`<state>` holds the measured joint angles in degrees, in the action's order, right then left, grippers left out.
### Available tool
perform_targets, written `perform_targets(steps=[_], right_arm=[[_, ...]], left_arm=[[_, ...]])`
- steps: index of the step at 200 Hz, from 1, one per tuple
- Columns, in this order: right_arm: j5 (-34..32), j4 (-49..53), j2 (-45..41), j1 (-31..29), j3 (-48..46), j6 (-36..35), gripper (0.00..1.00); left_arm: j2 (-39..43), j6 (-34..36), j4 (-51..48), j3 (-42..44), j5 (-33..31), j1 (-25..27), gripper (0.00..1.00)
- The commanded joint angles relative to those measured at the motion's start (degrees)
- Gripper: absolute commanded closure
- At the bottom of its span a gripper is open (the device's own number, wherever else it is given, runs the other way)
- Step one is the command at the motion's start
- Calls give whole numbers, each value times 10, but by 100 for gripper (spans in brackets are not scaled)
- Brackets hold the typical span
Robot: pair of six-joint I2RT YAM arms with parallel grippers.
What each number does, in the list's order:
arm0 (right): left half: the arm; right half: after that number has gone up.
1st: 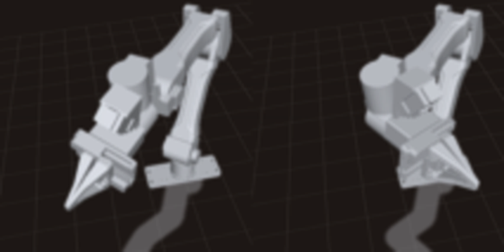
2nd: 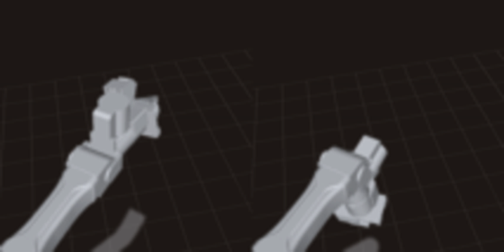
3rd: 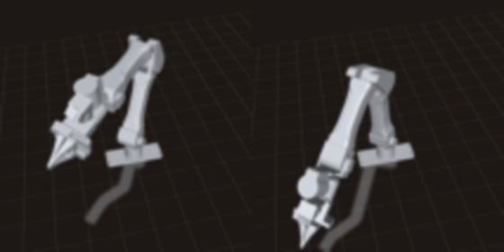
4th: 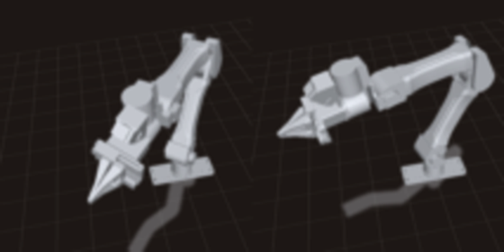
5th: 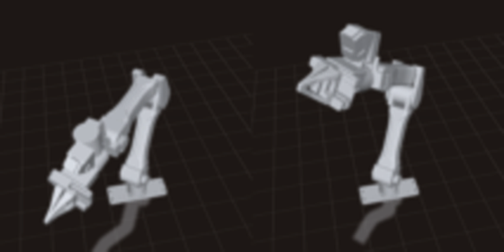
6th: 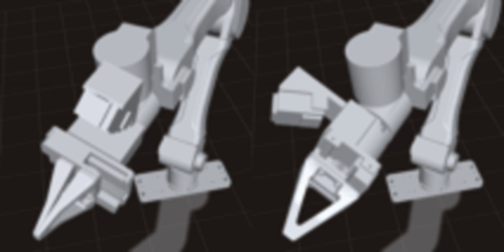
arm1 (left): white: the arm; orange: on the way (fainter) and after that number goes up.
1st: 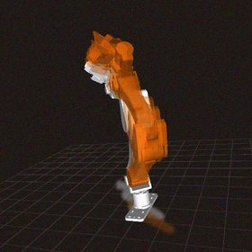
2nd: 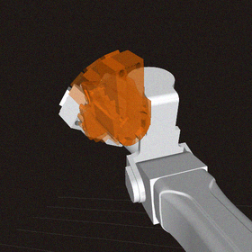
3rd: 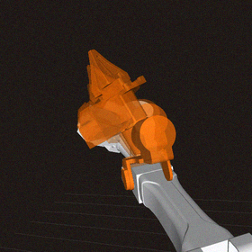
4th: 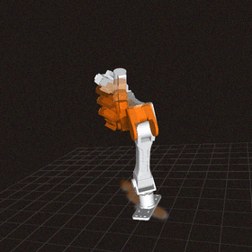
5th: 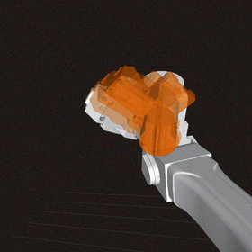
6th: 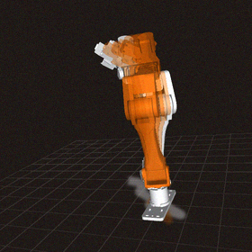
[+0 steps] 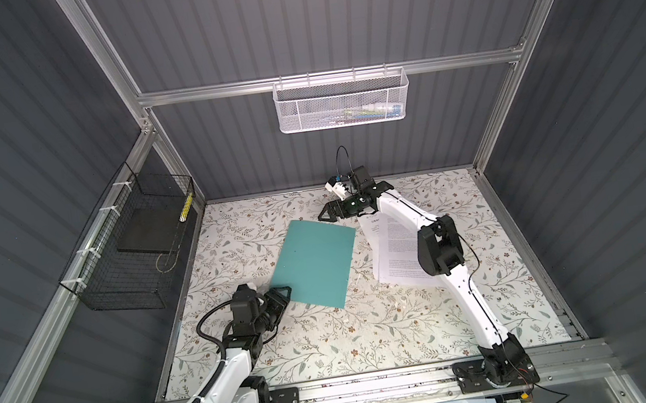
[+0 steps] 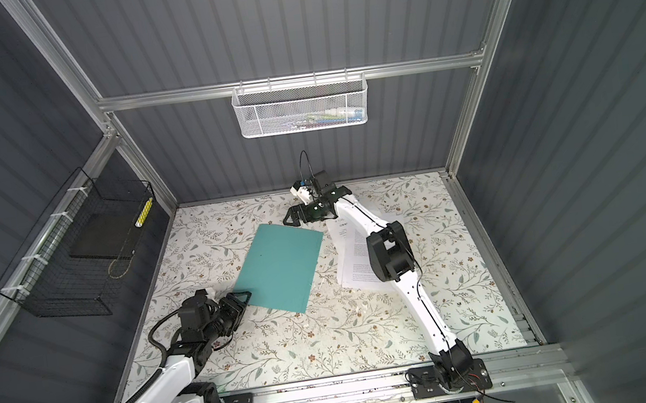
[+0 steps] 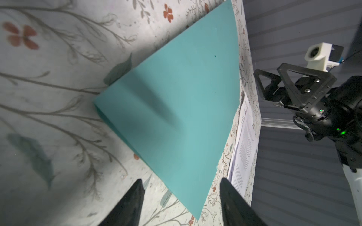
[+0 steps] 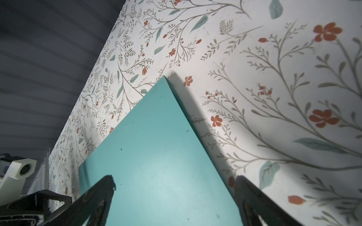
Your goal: Put the files into the folder
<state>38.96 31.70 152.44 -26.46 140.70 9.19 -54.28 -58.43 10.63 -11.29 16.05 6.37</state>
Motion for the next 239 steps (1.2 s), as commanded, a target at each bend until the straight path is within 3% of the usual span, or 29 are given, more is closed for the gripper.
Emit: perform_targets(steps=[1, 90, 176, 239], right_arm=[[19, 13, 19, -3, 16, 11, 3], [49, 39, 24, -4, 17, 9, 4], [57, 49, 26, -4, 17, 6, 5], [84, 49, 31, -9, 17, 4, 6]], left_arm=[[-9, 20, -22, 10, -15, -5, 37], [-150, 30, 124, -9, 7, -21, 38], [-115, 40, 99, -11, -1, -28, 38], [-176, 13, 224, 3, 9, -35, 41]])
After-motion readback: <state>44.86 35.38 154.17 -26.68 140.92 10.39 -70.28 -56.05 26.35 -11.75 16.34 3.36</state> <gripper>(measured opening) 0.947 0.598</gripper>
